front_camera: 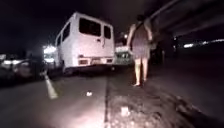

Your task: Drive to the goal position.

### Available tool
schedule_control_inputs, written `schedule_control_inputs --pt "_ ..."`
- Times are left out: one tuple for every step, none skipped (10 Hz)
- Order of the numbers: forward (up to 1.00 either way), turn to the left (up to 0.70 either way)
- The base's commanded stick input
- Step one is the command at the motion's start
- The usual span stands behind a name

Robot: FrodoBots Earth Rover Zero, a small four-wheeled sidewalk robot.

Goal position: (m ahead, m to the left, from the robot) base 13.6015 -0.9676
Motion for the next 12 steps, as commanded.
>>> schedule_control_inputs --pt "1.00 -0.14" --pt "1.00 -0.32" --pt "1.00 -0.30" --pt "1.00 -0.13" --pt "1.00 0.00" --pt "1.00 0.00" --pt "1.00 0.00" --pt "1.00 -0.07" --pt "1.00 -0.26" --pt "1.00 -0.40" --pt "1.00 -0.40" --pt "1.00 -0.40"
